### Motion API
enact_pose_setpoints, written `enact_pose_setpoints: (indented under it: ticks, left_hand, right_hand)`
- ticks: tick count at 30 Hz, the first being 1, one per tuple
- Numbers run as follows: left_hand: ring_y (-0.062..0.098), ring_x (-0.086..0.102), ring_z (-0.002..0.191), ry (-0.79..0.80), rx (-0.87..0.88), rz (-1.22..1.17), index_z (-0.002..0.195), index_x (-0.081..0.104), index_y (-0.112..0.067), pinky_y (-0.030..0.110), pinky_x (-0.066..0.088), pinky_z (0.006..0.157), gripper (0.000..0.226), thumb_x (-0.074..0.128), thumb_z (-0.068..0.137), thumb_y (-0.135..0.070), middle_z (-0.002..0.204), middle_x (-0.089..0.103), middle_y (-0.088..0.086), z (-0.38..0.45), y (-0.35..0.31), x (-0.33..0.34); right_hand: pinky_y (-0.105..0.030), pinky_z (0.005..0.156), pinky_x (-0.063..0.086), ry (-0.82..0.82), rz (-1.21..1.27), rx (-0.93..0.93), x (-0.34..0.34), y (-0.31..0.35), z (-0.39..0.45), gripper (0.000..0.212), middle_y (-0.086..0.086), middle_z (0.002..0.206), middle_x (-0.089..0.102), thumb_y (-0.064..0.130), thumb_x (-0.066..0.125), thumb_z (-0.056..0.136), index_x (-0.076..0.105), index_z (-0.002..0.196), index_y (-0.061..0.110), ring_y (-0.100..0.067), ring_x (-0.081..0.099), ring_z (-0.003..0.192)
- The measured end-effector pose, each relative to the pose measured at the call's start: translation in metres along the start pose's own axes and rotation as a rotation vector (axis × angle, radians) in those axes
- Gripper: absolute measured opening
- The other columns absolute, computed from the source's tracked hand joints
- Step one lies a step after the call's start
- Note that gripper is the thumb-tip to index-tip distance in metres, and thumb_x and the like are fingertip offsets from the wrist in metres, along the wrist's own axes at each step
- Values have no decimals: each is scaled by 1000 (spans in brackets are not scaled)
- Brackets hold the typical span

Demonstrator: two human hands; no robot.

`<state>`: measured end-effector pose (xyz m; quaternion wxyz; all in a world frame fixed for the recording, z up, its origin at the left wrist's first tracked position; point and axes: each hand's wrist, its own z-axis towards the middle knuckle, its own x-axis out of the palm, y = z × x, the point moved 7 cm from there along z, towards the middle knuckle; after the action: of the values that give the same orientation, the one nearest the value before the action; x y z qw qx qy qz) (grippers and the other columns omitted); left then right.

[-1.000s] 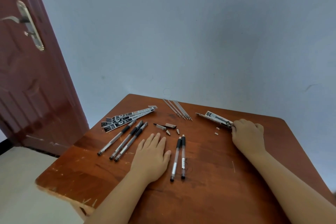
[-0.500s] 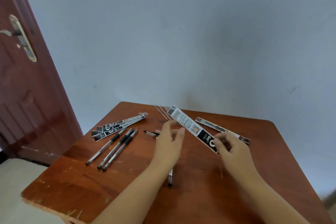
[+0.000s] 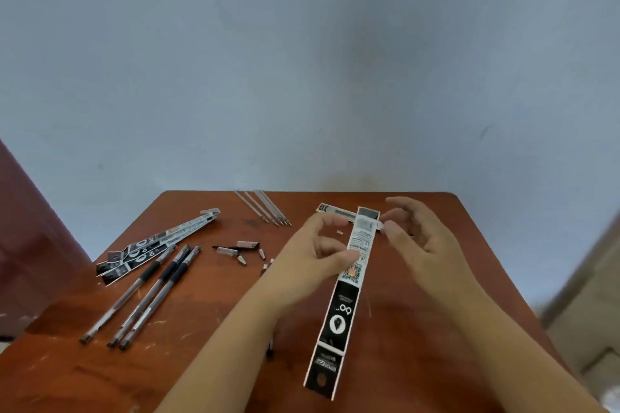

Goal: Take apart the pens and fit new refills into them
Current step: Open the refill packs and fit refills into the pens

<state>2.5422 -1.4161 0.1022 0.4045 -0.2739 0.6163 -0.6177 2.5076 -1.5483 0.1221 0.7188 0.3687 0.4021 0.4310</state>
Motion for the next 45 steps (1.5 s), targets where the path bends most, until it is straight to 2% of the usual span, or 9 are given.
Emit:
enact_pose_setpoints:
  ticks: [5,10,14,23,26,29,35,41,45]
  left_hand:
    - [3,58,53,155,-59,98,92,47,-20,15,43,56,25,62,82,-3,62,68,-6,-1,8,12]
    - [-6,59,69,50,0,415,85,51,-39,9,45,66,25,57,87,-15,77,67,-14,-2,-3,0]
    - [-3,56,77,-2,48,621,78,49,-45,5,44,62,31,50,92,-16,80,59,-21,-4,-11,-3]
    - [-4,50,85,-65,156,722,113,57,-33,5,38,73,31,63,83,-26,89,51,-24,-10,-11,-1]
    - [0,51,89,-142,188,763,109,61,-30,16,43,79,26,62,84,-24,96,61,-17,-12,-9,-8]
    - [1,53,89,-193,230,794,106,65,-26,20,44,82,22,62,84,-22,103,66,-11,-13,-7,-13]
    - [2,53,101,-257,277,820,111,64,-25,14,39,86,25,58,87,-24,113,64,-9,-14,-4,-18]
    - [6,62,83,-281,370,795,94,73,-18,20,49,71,18,65,77,-21,89,72,-2,-12,-2,-20]
    - [-2,56,77,-264,380,743,88,74,-16,6,46,65,20,66,70,-18,81,72,-3,-10,4,-21]
  right_hand:
    - [-15,60,47,180,-26,86,-7,-6,1,31,7,71,65,4,56,82,59,89,34,-7,58,64]
    - [-15,55,44,232,1,104,-3,-9,2,39,-7,69,61,-5,53,82,64,87,32,-2,52,50]
    - [-30,58,44,242,-34,86,-2,-9,0,44,-1,63,66,-5,51,82,67,79,36,-15,51,57]
    - [-12,53,46,240,14,44,5,-16,-2,33,7,64,66,-7,52,82,64,72,23,0,56,56]
    - [-15,60,48,289,27,22,11,-14,-6,6,3,77,65,21,57,73,58,70,25,-2,58,70]
    - [-12,64,49,246,-2,2,10,-15,-6,20,6,84,62,45,54,65,53,65,25,-2,61,82]
    - [-3,68,42,10,-270,-174,-3,-13,-1,14,16,87,55,21,54,70,66,67,14,6,53,86]
    - [1,84,31,63,-353,-231,5,-16,0,33,20,95,53,38,47,69,71,71,16,12,44,99]
    - [3,80,31,83,-301,-163,4,-21,0,13,21,97,54,13,62,74,70,72,23,12,43,101]
